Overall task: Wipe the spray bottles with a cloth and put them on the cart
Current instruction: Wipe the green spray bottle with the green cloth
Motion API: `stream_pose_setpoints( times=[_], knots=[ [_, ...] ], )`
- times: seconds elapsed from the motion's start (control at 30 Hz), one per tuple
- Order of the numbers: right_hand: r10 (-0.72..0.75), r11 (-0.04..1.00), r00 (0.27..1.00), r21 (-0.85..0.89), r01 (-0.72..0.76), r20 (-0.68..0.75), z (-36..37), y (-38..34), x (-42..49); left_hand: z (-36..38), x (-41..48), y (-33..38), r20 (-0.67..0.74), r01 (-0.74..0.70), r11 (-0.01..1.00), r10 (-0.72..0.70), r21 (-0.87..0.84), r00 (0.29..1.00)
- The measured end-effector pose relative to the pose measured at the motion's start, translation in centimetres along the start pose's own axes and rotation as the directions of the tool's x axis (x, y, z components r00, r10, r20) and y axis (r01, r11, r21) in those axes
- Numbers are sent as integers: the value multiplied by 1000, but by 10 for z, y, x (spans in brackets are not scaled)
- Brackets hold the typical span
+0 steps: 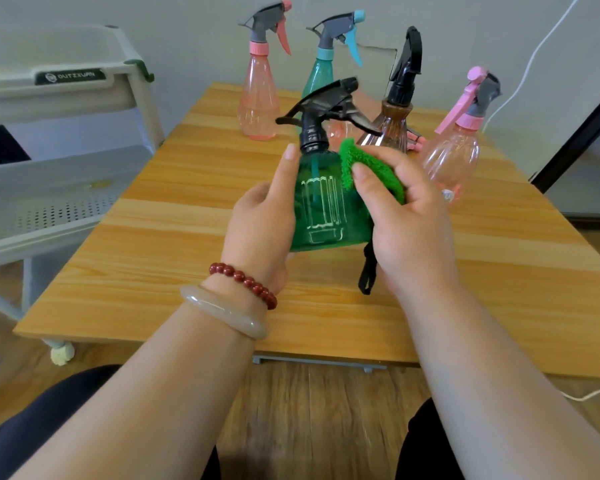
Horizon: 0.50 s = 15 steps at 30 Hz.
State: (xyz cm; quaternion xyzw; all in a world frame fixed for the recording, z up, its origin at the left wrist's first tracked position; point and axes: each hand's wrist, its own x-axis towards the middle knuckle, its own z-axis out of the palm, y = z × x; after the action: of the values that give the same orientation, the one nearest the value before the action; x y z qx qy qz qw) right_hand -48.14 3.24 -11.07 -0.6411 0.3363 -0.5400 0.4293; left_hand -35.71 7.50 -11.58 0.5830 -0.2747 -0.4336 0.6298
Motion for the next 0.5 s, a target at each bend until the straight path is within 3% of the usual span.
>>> stream_pose_setpoints(
  times=[0.2,0.3,0.4,0.43,0.5],
  knots=[
    [-63,993,997,-98,68,53,-7,3,6,7,-9,-1,165,-86,996,81,26,983],
    [-117,989,954,-51,136,275,-15,-3,6,1,-5,3,172,-124,991,115,42,978],
    [-108,960,812,-153,236,573,-22,-13,7,-2,-6,10,139,-96,995,96,-10,986],
    [-99,941,796,-203,269,597,-23,-14,7,-3,-4,9,115,-77,996,81,-35,990],
    [-134,929,855,-237,284,501,-21,-12,7,-1,-6,11,114,-93,996,94,-19,989]
  ],
)
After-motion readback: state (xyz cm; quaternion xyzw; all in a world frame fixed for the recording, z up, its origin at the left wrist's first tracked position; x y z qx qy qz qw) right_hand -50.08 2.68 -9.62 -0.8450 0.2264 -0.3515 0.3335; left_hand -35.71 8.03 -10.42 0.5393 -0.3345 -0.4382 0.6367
